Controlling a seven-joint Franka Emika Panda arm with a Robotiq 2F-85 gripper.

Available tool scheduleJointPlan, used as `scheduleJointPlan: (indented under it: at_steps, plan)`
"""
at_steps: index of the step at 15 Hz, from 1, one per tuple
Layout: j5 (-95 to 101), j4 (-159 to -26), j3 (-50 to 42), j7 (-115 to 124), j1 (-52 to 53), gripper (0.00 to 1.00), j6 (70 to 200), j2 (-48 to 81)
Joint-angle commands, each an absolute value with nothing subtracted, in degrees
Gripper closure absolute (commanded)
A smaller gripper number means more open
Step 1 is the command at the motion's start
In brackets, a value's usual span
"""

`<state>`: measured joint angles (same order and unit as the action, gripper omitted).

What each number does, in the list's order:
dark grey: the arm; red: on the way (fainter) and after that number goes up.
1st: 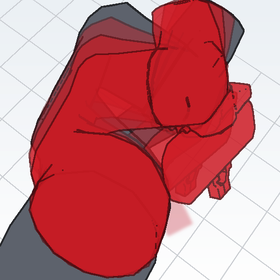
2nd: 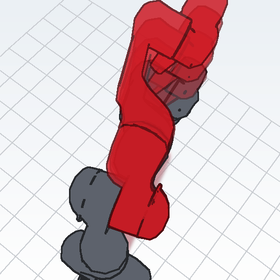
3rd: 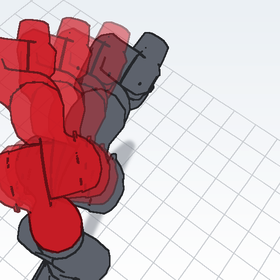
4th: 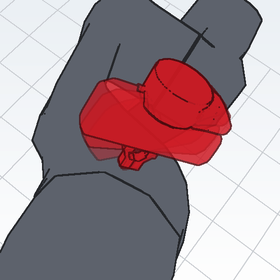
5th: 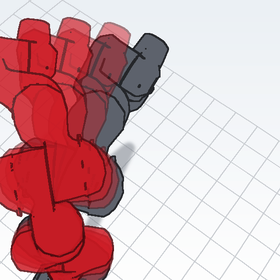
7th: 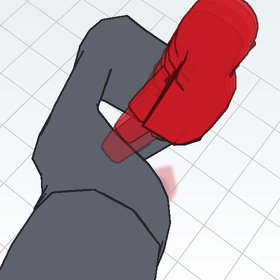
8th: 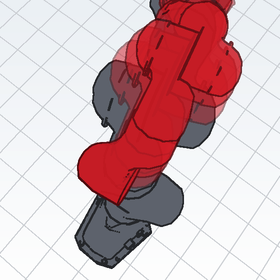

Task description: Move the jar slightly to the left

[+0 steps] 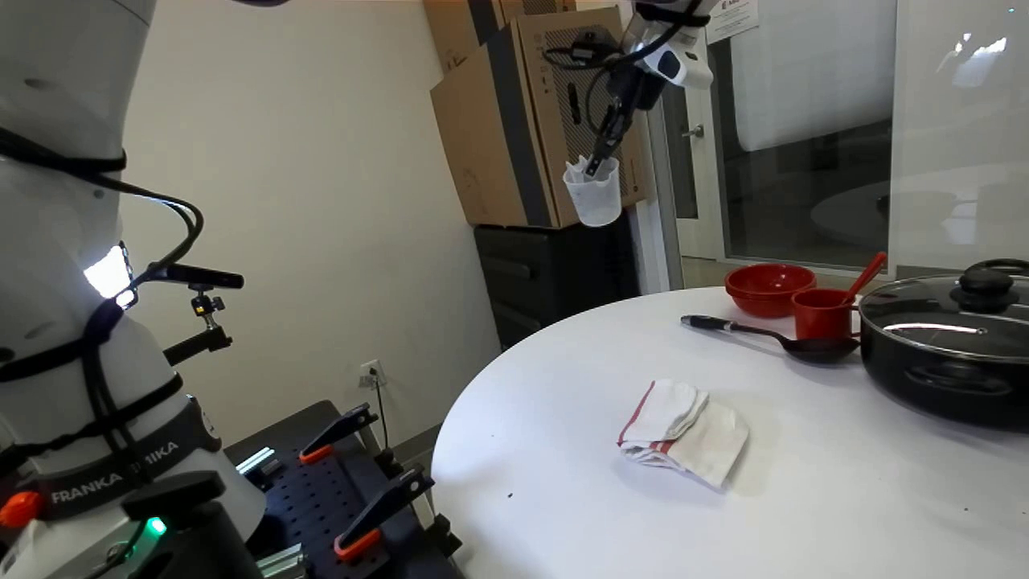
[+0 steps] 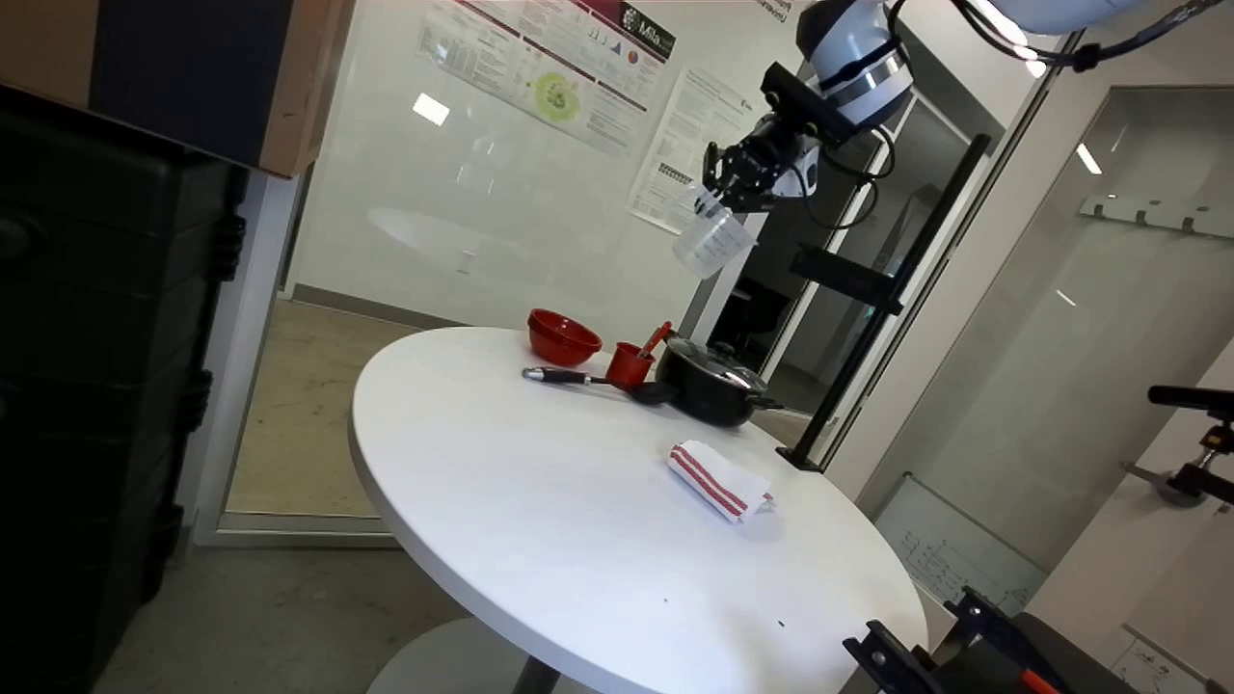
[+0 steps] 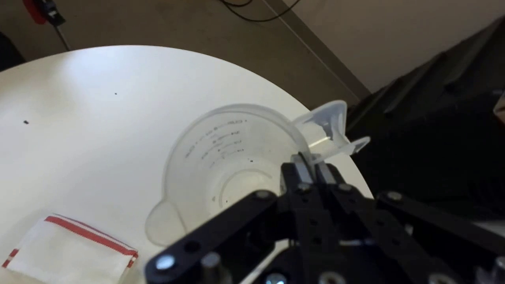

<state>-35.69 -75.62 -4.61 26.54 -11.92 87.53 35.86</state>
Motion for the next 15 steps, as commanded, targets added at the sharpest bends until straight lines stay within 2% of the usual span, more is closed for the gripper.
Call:
scheduleJointPlan:
  at_steps: [1,10,11,15]
  plan:
    - [-40.5,-70.1,-5.2,35.6,-12.4,0.99,91.0,41.7]
    - [-45.9,-66.7,-4.6,49.5,-13.2,0.99,96.1,49.9]
    - [-44.9,-68.5,-4.8,46.9,-13.5,0.95,95.7,48.2]
    - [-44.1,-69.5,-4.8,47.2,-13.0,0.99,96.4,48.7]
